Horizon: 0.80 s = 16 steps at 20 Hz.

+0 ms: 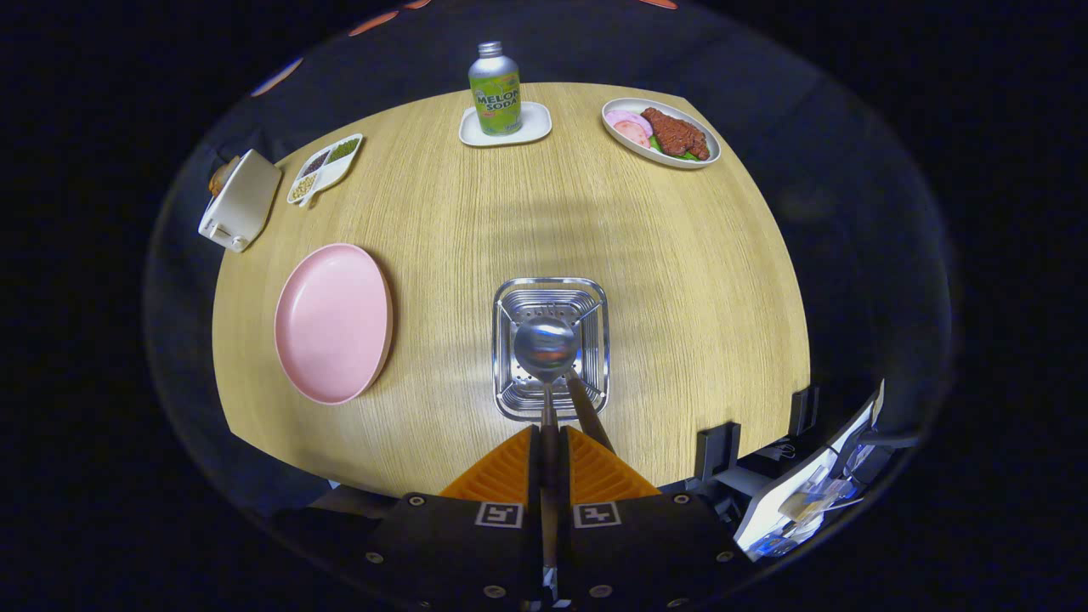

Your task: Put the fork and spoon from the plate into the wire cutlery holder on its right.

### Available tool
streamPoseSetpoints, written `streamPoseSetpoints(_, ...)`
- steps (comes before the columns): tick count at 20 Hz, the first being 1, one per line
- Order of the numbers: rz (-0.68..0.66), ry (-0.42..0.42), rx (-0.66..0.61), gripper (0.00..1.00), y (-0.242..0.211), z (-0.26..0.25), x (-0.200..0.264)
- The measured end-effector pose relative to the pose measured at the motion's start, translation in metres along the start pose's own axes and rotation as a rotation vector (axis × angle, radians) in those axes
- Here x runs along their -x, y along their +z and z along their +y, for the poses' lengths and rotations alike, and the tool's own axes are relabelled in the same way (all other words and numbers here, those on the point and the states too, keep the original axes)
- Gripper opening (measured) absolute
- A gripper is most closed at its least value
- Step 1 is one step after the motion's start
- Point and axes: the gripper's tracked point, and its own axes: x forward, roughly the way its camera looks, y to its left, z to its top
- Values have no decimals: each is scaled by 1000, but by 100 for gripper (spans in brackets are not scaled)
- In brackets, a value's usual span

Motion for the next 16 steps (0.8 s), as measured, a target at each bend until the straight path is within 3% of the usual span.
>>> streamPoseSetpoints(10, -22, -33, 55, 12, 37, -6, -11)
streamPoseSetpoints(16, -295, 9, 37, 13, 84, 8, 25)
